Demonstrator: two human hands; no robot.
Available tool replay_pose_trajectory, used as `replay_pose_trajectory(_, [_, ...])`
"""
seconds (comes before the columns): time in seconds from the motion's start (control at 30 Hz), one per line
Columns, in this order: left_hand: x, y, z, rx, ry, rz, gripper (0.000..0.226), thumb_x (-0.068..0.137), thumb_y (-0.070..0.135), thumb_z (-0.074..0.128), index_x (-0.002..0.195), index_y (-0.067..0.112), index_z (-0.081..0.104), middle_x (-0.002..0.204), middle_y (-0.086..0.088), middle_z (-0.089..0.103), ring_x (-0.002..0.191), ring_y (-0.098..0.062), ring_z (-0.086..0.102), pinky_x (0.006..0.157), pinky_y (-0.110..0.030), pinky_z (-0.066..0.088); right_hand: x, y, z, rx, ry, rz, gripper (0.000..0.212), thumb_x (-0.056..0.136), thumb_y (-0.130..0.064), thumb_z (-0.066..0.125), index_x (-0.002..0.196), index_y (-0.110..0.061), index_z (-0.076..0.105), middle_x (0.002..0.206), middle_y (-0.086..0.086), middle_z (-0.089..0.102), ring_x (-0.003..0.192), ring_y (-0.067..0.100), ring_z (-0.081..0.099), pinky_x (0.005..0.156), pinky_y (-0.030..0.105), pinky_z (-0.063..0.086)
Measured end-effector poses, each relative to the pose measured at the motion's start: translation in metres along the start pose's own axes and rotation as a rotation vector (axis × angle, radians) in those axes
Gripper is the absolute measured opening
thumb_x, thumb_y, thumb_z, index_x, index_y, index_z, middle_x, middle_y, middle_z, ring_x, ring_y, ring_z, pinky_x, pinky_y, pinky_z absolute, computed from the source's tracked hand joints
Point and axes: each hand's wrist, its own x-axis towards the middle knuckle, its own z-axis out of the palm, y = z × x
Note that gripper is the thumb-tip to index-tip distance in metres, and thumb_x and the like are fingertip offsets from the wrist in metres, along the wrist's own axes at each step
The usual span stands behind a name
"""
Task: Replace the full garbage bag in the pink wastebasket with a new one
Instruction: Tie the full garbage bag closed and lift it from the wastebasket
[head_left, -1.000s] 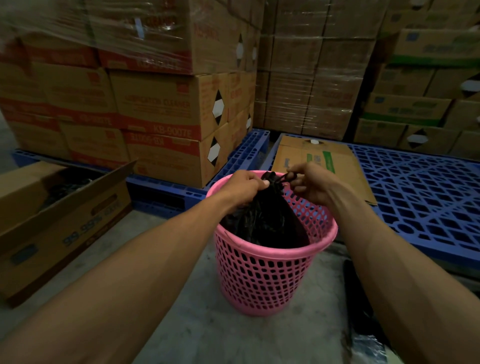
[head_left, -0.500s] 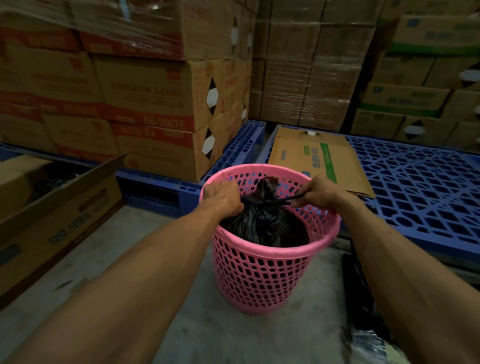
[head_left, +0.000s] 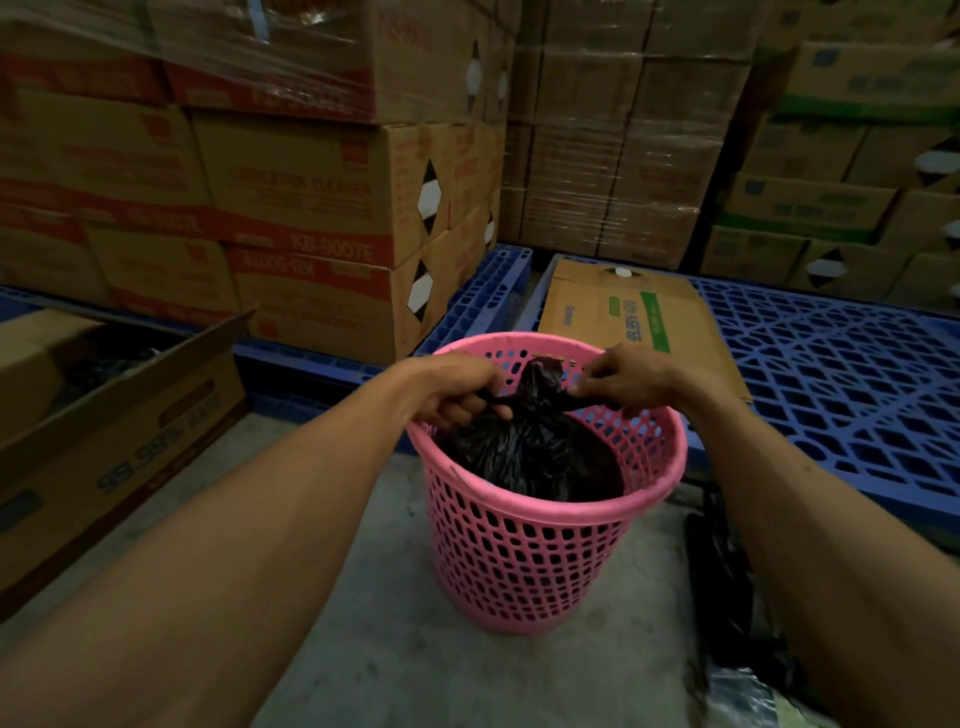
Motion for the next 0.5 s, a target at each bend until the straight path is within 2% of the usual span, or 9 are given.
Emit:
replay_pose_trajectory(0.07, [0.008,-0.002,0.0,-0.258,-0.068,-0.009,0.029,0.098,0.027,0.051,0.096,0.006,0.07,0.043,0.008,0.027,0.032,-0.008,0.016,0.034,-0.018,0.015,-0.003,-0.015,-0.001,-0.056,0.005,-0.035,0.026,0.098,-0.041,0.061,0.082,-0.022,0.07,0.068,-0.004,0.068,0.055,0.011,0.063,0.051,0.023,0.049])
replay_pose_trajectory(0.13, [0.016,-0.002,0.008,-0.438,0.001,0.05,0.028,0.102,0.024,0.048,0.099,0.004,0.066,0.04,0.007,0.027,0.029,-0.007,0.016,0.03,-0.017,0.015,-0.008,-0.028,-0.004,-0.13,0.085,-0.104,0.032,0.099,-0.039,0.059,0.072,-0.024,0.065,0.061,-0.005,0.063,0.048,0.01,0.057,0.05,0.022,0.043])
replay_pose_trajectory(0.2, [0.026,0.001,0.023,-0.506,0.099,0.129,0.025,0.103,0.019,0.044,0.104,0.003,0.063,0.041,0.006,0.03,0.029,-0.008,0.02,0.031,-0.019,0.017,-0.012,-0.039,-0.008,-0.151,0.135,-0.166,0.033,0.1,-0.034,0.059,0.069,-0.025,0.063,0.061,-0.005,0.063,0.053,0.013,0.061,0.053,0.026,0.046])
replay_pose_trajectory(0.27, [0.03,0.005,0.038,-0.328,0.223,0.216,0.026,0.097,0.021,0.052,0.108,0.004,0.068,0.051,-0.001,0.046,0.041,-0.013,0.039,0.041,-0.025,0.033,-0.015,-0.046,-0.013,-0.151,0.133,-0.208,0.022,0.101,-0.028,0.058,0.084,-0.024,0.071,0.067,-0.005,0.067,0.061,0.011,0.069,0.062,0.031,0.054])
replay_pose_trajectory(0.33, [0.032,0.007,0.048,0.005,0.284,0.346,0.025,0.092,0.022,0.057,0.106,0.012,0.075,0.082,-0.005,0.069,0.073,-0.02,0.062,0.071,-0.035,0.05,-0.017,-0.049,-0.016,-0.152,0.133,-0.237,0.019,0.101,-0.02,0.057,0.103,-0.018,0.076,0.07,-0.008,0.068,0.054,-0.007,0.063,0.059,0.02,0.051])
replay_pose_trajectory(0.37, [0.03,0.008,0.051,0.129,0.271,0.401,0.023,0.091,0.019,0.056,0.104,0.014,0.075,0.094,-0.006,0.072,0.085,-0.022,0.064,0.08,-0.037,0.048,-0.016,-0.048,-0.016,-0.159,0.142,-0.252,0.019,0.1,-0.016,0.058,0.106,-0.015,0.077,0.072,-0.009,0.068,0.052,-0.01,0.061,0.056,0.015,0.046])
replay_pose_trajectory(0.4, [0.029,0.009,0.054,0.205,0.25,0.437,0.022,0.091,0.017,0.055,0.1,0.014,0.075,0.096,-0.006,0.072,0.087,-0.022,0.064,0.08,-0.036,0.048,-0.016,-0.048,-0.016,-0.17,0.161,-0.268,0.02,0.098,-0.013,0.06,0.108,-0.015,0.077,0.074,-0.008,0.069,0.053,-0.01,0.059,0.054,0.011,0.042])
replay_pose_trajectory(0.47, [0.029,0.008,0.055,0.309,0.272,0.496,0.013,0.088,0.021,0.058,0.086,0.016,0.07,0.078,-0.002,0.068,0.071,-0.017,0.06,0.061,-0.031,0.043,-0.017,-0.046,-0.016,-0.172,0.212,-0.294,0.021,0.095,-0.012,0.064,0.109,-0.018,0.079,0.087,-0.004,0.074,0.061,-0.007,0.058,0.053,0.006,0.037])
replay_pose_trajectory(0.5, [0.03,0.008,0.056,0.378,0.348,0.536,0.01,0.085,0.025,0.061,0.078,0.018,0.065,0.068,0.001,0.062,0.064,-0.017,0.057,0.052,-0.029,0.036,-0.016,-0.045,-0.016,-0.15,0.235,-0.306,0.021,0.094,-0.013,0.066,0.109,-0.019,0.079,0.093,-0.003,0.075,0.066,-0.005,0.058,0.054,0.004,0.037])
